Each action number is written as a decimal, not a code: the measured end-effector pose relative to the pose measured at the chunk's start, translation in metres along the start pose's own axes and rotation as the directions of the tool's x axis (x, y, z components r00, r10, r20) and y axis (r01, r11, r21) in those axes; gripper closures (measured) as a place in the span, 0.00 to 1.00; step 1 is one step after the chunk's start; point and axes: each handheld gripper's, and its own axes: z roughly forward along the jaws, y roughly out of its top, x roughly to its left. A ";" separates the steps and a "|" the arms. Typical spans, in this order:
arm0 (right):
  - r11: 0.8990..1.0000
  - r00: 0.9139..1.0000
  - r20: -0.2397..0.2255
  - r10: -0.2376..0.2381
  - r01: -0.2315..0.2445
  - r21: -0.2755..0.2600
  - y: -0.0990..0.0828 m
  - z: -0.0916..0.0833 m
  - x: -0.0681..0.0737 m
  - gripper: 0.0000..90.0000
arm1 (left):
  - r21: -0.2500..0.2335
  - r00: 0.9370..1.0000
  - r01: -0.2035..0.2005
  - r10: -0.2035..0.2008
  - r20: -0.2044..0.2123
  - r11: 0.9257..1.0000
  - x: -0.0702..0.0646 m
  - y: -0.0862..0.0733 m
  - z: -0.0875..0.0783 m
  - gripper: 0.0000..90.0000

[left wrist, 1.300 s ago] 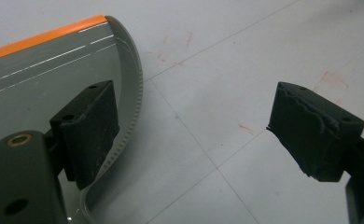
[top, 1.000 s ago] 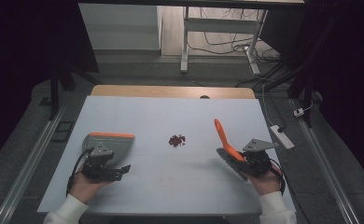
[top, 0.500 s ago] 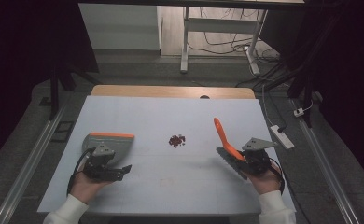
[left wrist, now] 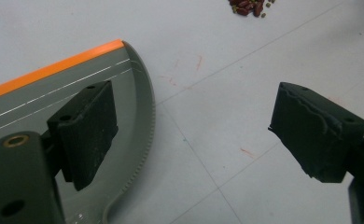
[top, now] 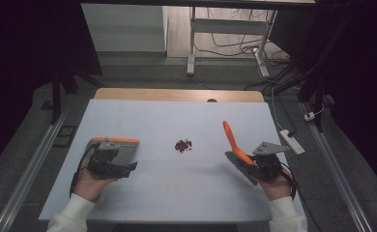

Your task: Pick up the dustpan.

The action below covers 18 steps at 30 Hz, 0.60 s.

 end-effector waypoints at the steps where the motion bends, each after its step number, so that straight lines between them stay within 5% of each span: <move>1: 1.000 1.000 0.001 0.003 -0.003 0.001 0.000 0.000 0.000 0.78 | -0.002 1.000 0.004 -0.004 0.000 1.000 0.001 0.000 -0.001 0.17; 9: 1.000 1.000 0.001 -0.007 0.007 0.016 -0.001 0.002 0.004 0.78 | 0.029 1.000 0.003 -0.003 -0.023 1.000 0.015 0.001 -0.012 0.16; 18: 1.000 1.000 0.020 0.001 -0.001 0.032 -0.002 0.004 0.004 0.78 | 0.005 0.998 0.037 -0.037 -0.056 0.999 0.025 -0.006 -0.032 0.16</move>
